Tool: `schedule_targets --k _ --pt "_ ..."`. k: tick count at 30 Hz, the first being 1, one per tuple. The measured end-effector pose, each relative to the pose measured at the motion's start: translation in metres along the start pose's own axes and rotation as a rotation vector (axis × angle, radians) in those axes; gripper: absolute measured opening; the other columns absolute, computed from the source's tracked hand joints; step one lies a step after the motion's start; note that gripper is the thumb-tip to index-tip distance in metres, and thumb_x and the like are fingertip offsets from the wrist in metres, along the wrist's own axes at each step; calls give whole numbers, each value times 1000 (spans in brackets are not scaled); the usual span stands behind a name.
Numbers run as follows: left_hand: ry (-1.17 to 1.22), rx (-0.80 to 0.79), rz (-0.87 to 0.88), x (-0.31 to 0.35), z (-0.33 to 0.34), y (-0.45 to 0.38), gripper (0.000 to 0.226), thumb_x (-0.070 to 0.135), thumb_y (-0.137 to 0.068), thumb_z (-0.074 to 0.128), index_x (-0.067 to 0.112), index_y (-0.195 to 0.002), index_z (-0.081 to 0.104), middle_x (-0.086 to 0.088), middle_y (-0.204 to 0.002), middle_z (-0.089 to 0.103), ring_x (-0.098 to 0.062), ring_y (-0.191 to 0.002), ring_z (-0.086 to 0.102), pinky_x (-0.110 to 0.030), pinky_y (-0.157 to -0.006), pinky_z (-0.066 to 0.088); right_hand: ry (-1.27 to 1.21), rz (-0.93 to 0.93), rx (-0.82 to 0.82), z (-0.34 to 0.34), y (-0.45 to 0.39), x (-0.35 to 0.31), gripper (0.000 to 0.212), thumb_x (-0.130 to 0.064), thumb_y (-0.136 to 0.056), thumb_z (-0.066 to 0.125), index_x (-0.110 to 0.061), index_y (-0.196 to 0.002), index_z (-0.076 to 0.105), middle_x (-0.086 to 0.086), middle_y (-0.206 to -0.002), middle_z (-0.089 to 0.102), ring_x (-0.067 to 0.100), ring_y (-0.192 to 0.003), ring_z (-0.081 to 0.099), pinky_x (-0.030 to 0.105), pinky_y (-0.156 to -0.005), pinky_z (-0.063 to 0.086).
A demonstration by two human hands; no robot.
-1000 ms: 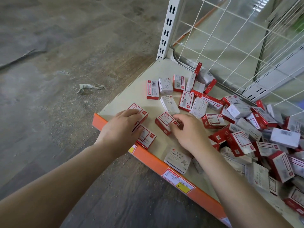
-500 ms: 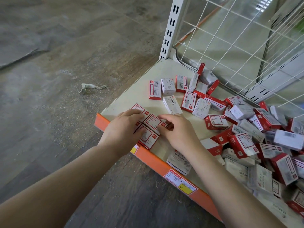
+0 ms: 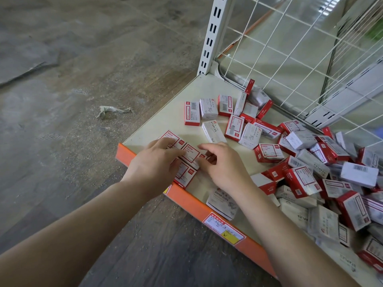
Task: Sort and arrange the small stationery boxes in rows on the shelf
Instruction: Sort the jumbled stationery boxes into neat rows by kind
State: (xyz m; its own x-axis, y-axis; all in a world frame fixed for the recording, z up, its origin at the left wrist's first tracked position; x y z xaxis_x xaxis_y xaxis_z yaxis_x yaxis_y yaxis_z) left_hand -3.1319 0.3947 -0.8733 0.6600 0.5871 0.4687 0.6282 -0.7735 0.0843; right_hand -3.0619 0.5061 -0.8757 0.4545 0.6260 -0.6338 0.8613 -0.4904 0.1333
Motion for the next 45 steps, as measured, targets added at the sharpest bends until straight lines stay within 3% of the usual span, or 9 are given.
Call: schedule_targets --k 12,23,28,33,35,37,39,43,45 --pt "-59 29 57 33 0 -10 37 29 -95 41 24 -132 49 8 -137 43 -14 -126 39 -26 -99 34 95 193 338 -85 4 65 24 -19 -86 65 -10 -108 64 2 -103 62 11 -87 55 14 -66 38" --pt "-139 -30 96 50 16 -24 34 37 -97 34 24 -117 58 6 -119 49 -13 -113 43 -26 -91 38 214 412 343 -87 -21 103 37 -44 -81 66 -15 -64 51 9 -85 60 15 -62 47 23 -44 23" --pt "-122 -16 65 51 15 -25 32 36 -97 35 24 -117 57 6 -118 49 -14 -114 42 -25 -84 38 302 459 329 -85 -25 100 51 -48 -79 65 -5 -106 60 14 -111 52 22 -93 50 27 -68 42" --pt "-62 -13 67 54 13 -21 32 33 -97 37 28 -125 52 7 -122 47 -13 -117 40 -26 -87 38 312 389 321 -79 -26 93 40 -42 -79 65 -5 -95 64 8 -92 53 27 -103 50 47 -102 38" --pt "-47 -14 76 56 11 -20 32 30 -97 38 28 -126 52 7 -124 46 -13 -118 39 -25 -90 36 245 376 347 -79 -24 94 37 -41 -75 64 -4 -84 64 6 -85 59 27 -94 55 50 -95 44" --pt "-34 -18 89 60 11 -19 33 26 -97 38 27 -127 51 7 -125 46 -13 -119 39 -25 -92 35 146 382 372 -80 -20 95 34 -39 -73 62 -5 -72 57 6 -76 60 28 -81 56 39 -68 51" --pt "-12 -28 96 64 11 -17 33 24 -96 39 26 -127 51 7 -125 47 -14 -118 41 -26 -93 37 86 380 382 -82 -14 96 29 -34 -74 61 -9 -68 49 6 -73 53 23 -72 48 24 -46 29" --pt "26 -32 106 70 11 -11 34 23 -96 40 25 -128 50 6 -122 51 -14 -111 49 -28 -90 43 -2 284 360 -86 -2 80 16 -27 -73 64 -16 -73 52 7 -82 51 20 -73 46 19 -46 25" --pt "48 -28 86 71 10 -9 33 24 -96 40 25 -127 50 6 -120 53 -14 -106 53 -30 -86 47 -7 236 292 -83 7 68 21 -21 -76 68 -15 -94 60 2 -92 46 15 -79 48 13 -52 31"
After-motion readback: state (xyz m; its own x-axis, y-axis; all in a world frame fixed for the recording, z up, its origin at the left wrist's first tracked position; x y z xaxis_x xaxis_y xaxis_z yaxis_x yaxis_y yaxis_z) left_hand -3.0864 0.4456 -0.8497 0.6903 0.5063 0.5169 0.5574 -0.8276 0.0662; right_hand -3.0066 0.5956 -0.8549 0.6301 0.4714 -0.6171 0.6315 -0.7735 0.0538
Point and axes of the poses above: each hand's wrist, its own y-axis away from the middle knuckle, its own z-axis out of the palm, x = y × z, the point moved 10 cm from there along -y, towards the middle knuckle
